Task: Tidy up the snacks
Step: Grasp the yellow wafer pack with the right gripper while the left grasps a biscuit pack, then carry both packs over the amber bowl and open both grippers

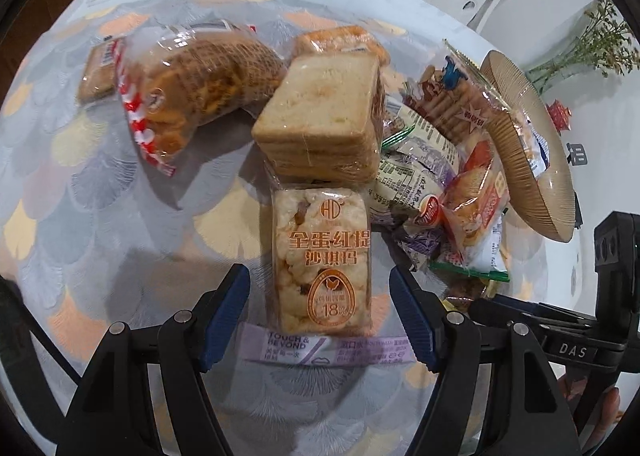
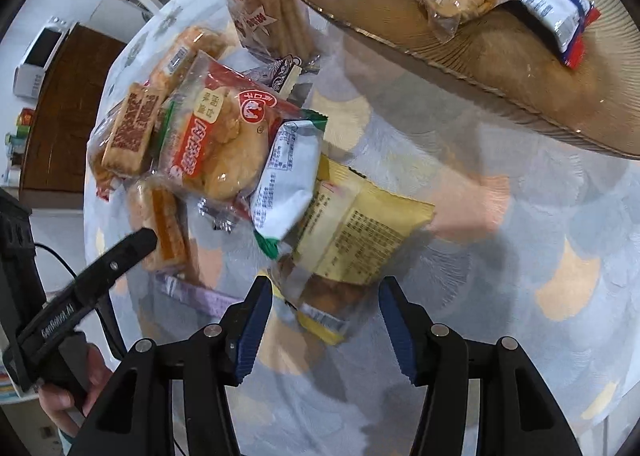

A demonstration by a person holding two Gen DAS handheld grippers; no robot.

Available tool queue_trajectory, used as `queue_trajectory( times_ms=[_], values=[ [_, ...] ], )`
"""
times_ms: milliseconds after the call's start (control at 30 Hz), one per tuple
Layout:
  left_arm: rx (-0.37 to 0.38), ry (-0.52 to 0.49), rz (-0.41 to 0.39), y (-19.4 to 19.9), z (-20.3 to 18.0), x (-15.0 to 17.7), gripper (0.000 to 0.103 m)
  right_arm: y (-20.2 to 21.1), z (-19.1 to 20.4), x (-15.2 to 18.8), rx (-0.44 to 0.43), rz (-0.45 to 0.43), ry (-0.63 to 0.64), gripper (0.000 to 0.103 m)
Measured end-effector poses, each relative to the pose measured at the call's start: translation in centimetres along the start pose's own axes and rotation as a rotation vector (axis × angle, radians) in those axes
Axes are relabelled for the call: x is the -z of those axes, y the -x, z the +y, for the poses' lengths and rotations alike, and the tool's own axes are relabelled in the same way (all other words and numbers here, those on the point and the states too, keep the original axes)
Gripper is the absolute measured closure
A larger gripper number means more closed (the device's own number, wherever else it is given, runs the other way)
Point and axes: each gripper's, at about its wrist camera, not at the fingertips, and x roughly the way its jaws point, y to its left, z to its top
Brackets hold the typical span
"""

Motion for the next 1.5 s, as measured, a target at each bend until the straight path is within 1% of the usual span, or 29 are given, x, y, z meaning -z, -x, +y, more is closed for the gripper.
queue_trajectory(
  times_ms=[33, 67, 100, 267, 300, 333, 367, 400, 467, 533, 633, 867, 1000, 1033, 1067, 1100, 1233, 1367, 1433, 1467, 1500],
  values=[
    [-0.003, -0.005, 0.005, -0.3, 0.0, -0.1, 0.032, -0.3, 0.1, -0.1, 0.004, -0.001, -0.013, 0.044],
    [-0.005, -0.010, 0.008, -0.5, -0.1, -0.1, 0.032, -0.5, 0.2, -0.3, 0.002, -0.006, -0.024, 0.037],
    [-0.008, -0.014, 0.009, -0.6, -0.1, -0.2, 0.032, -0.7, 0.4, -0.4, -0.002, -0.014, -0.034, 0.033],
    [-0.010, -0.030, 0.020, -1.6, -0.3, -0.3, 0.034, -1.5, 1.4, -0.6, 0.045, -0.053, -0.058, 0.033],
    [-0.017, -0.039, 0.018, -1.7, -0.5, -0.3, 0.035, -1.6, 1.6, -0.5, 0.058, -0.062, -0.057, 0.035],
    [-0.026, -0.048, 0.014, -1.8, -0.6, -0.2, 0.037, -1.6, 1.9, -0.5, 0.072, -0.067, -0.057, 0.037],
    [-0.035, -0.058, 0.009, -1.9, -0.8, -0.2, 0.042, -1.6, 2.1, -0.4, 0.094, -0.075, -0.053, 0.042],
    [-0.046, -0.070, 0.005, -1.9, -1.0, -0.1, 0.044, -1.6, 2.2, -0.3, 0.102, -0.081, -0.050, 0.044],
    [-0.059, -0.086, -0.003, -2.0, -1.2, -0.1, 0.057, -1.5, 2.1, -0.1, 0.103, -0.093, -0.054, 0.049],
    [-0.059, -0.093, -0.011, -1.8, -1.2, -0.1, 0.059, -1.2, 1.5, 0.1, 0.091, -0.098, -0.066, 0.051],
    [-0.061, -0.101, -0.018, -1.6, -1.4, 0.1, 0.060, -0.5, 0.4, 0.8, 0.091, -0.104, -0.084, 0.057],
    [-0.039, -0.103, -0.046, 0.7, -0.6, 0.7, 0.060, 0.7, -2.0, 2.6, 0.118, -0.082, -0.087, 0.058],
    [-0.032, -0.115, -0.053, 1.8, -0.3, 1.1, 0.060, 1.2, -3.0, 3.8, 0.139, -0.060, -0.057, 0.058],
    [-0.029, -0.119, -0.049, 1.8, -0.3, 1.1, 0.060, 1.2, -3.3, 4.1, 0.143, -0.057, -0.057, 0.057],
    [-0.023, -0.127, -0.041, 1.8, -0.3, 1.2, 0.060, 1.2, -3.7, 4.4, 0.137, -0.050, -0.067, 0.052],
    [-0.026, -0.131, -0.040, 1.8, -0.4, 1.2, 0.060, 1.1, -4.2, 4.5, 0.134, -0.038, -0.082, 0.045],
    [-0.019, -0.142, -0.040, 2.0, -1.0, 1.7, 0.060, 1.1, -5.3, 4.6, 0.122, -0.030, -0.112, 0.044],
    [-0.011, -0.176, -0.049, 2.5, -2.2, 1.7, 0.060, 0.4, -4.2, 4.1, 0.169, -0.035, -0.088, 0.043],
    [-0.020, -0.203, -0.056, 2.8, -3.0, 1.7, 0.060, 0.1, -3.4, 3.9, 0.208, -0.038, -0.056, 0.047],
    [-0.025, -0.214, -0.060, 3.0, -3.3, 1.7, 0.060, 0.1, -2.9, 4.1, 0.219, -0.044, -0.040, 0.053],
    [-0.030, -0.226, -0.067, 3.1, -3.7, 1.7, 0.060, 0.2, -2.8, 4.3, 0.220, -0.049, -0.030, 0.054]
  ],
)
